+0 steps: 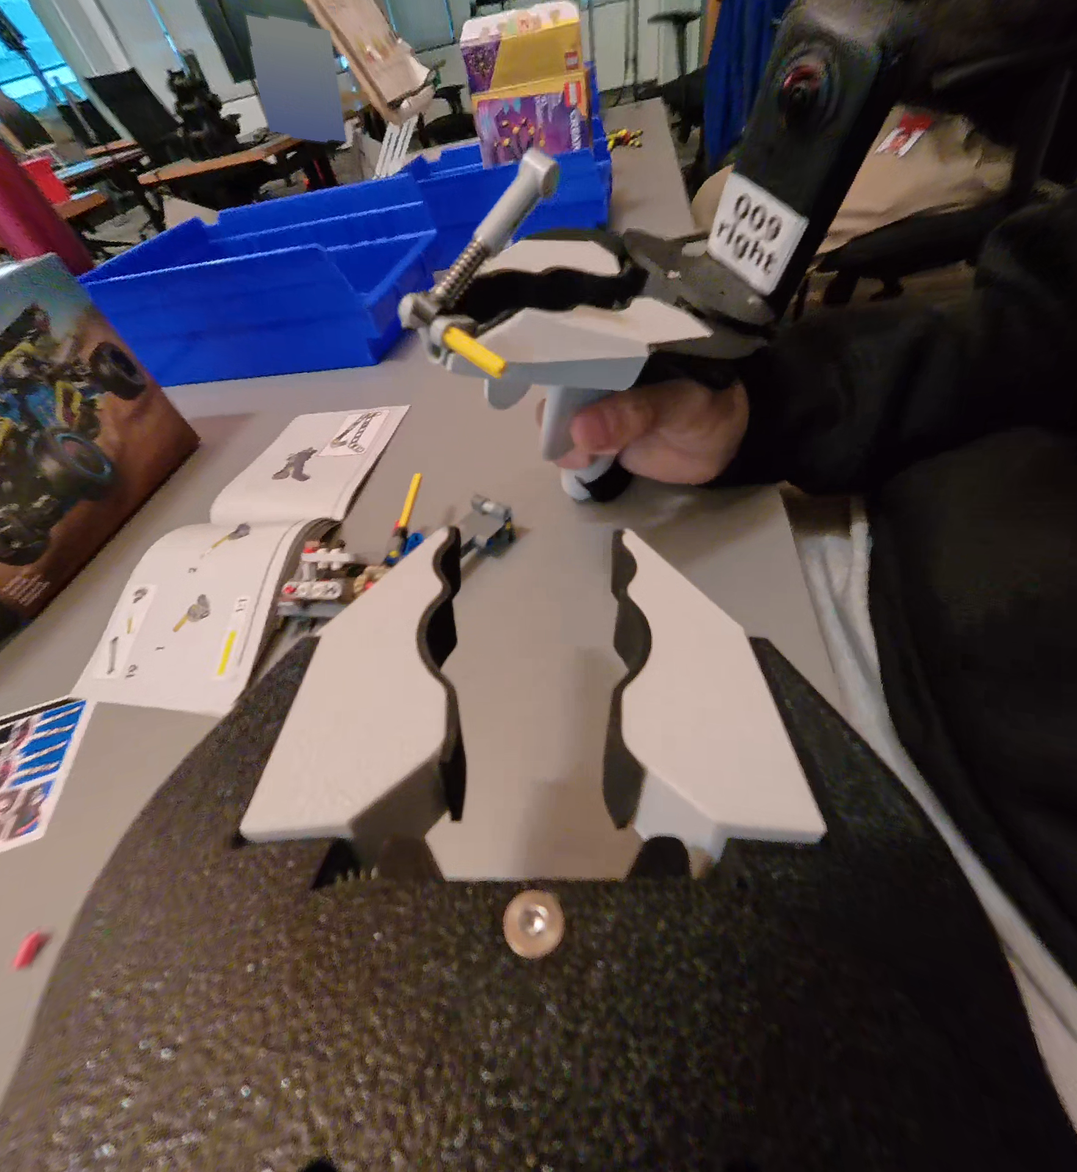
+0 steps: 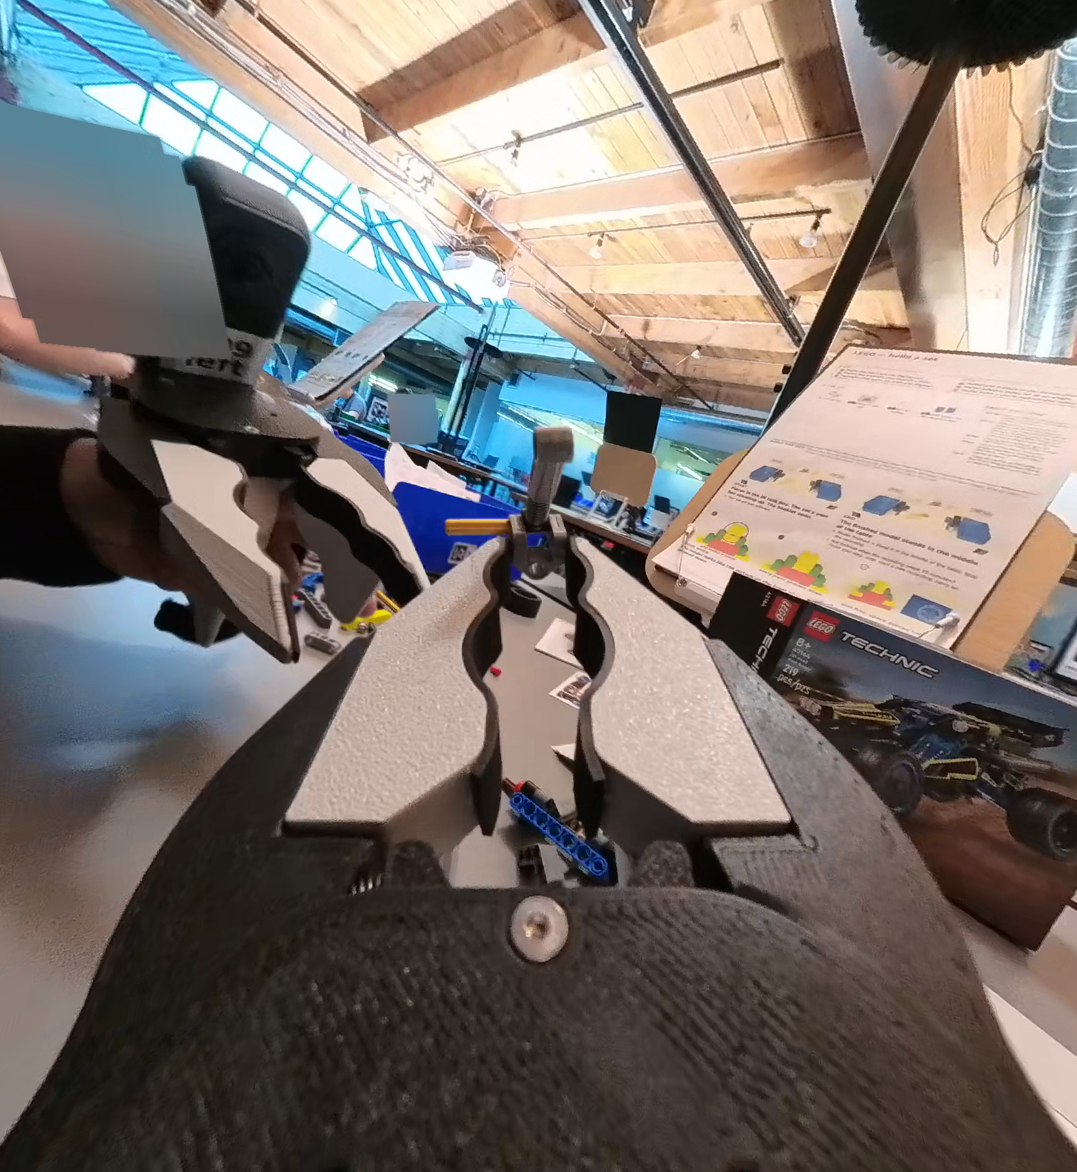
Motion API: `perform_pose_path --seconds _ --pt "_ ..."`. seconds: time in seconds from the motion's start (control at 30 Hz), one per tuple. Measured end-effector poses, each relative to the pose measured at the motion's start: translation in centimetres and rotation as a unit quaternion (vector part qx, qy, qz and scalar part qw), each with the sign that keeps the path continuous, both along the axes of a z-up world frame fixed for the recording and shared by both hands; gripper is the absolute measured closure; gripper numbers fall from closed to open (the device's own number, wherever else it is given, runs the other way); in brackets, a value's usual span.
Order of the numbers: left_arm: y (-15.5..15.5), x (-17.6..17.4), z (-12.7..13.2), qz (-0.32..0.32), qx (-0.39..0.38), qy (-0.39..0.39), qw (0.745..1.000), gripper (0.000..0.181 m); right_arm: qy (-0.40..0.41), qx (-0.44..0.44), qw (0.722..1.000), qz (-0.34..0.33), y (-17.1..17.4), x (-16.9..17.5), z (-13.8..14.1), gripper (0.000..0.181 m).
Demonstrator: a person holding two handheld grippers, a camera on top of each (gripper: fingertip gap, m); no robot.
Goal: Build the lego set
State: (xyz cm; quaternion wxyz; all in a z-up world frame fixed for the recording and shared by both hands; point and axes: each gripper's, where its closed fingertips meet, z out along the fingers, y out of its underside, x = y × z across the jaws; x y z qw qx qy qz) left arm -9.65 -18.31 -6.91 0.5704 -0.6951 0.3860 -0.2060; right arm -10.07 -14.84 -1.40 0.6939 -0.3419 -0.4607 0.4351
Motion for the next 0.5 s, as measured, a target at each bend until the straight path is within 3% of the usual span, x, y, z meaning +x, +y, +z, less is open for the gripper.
perform_pose_path --seconds 0.27,0.4,0.5 --pt "0.7 3.5 3.5 -0.054 0.018 -0.079 0.995 0.13 0.052 -0.028 0.99 0.131 -2.9 1.0 1.3 0.167" --pt "0.6 3.4 5.0 -0.054 0.03 -0.114 0.992 0.131 0.071 -0.083 0.971 0.211 -3.7 1.5 1.8 0.167" --pt "-0.2 3.8 5.5 -0.072 0.039 -0.117 0.99 0.136 0.074 -0.099 0.968 0.216 -3.4 1.5 1.8 0.167"
